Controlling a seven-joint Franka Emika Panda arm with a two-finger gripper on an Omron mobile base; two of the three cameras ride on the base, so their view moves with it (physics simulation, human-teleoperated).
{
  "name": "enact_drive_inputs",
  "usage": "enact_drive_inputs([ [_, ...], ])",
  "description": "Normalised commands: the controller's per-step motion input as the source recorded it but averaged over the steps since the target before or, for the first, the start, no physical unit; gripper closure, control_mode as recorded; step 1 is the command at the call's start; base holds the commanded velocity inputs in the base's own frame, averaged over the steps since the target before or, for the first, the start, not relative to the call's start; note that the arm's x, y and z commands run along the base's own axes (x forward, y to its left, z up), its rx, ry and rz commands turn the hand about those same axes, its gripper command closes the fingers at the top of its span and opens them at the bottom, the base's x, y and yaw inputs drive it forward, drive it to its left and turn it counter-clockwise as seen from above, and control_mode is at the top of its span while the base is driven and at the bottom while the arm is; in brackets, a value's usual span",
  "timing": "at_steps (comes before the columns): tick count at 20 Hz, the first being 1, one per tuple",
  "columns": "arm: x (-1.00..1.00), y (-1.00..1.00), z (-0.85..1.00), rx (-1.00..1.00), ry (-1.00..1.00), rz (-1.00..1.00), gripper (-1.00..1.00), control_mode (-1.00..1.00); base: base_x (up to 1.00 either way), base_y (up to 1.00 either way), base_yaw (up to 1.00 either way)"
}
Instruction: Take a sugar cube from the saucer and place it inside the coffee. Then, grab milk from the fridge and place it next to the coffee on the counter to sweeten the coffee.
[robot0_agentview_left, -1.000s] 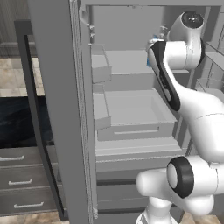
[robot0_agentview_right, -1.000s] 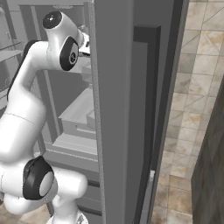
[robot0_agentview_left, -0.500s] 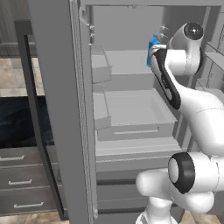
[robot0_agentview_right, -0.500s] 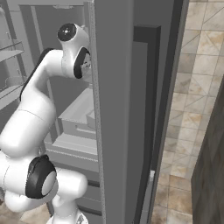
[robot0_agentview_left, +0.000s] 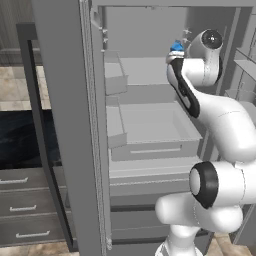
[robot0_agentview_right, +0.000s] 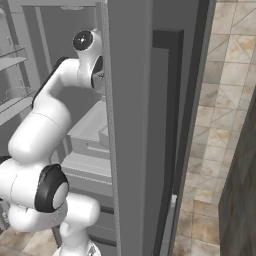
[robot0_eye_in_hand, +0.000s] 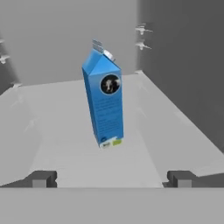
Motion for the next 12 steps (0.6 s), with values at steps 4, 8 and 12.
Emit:
enact_drive_inputs([
  [4, 0.49, 0.0, -0.02, 0.0, 0.0, 0.0, -1.0, -1.0, 0.0, 0.0, 0.0],
  [8, 0.41, -0.06, -0.07, 0.0, 0.0, 0.0, -1.0, -1.0, 0.0, 0.0, 0.0],
  [12, 0.34, -0.11, -0.03, 0.0, 0.0, 0.02, -1.0, -1.0, 0.0, 0.0, 0.0],
])
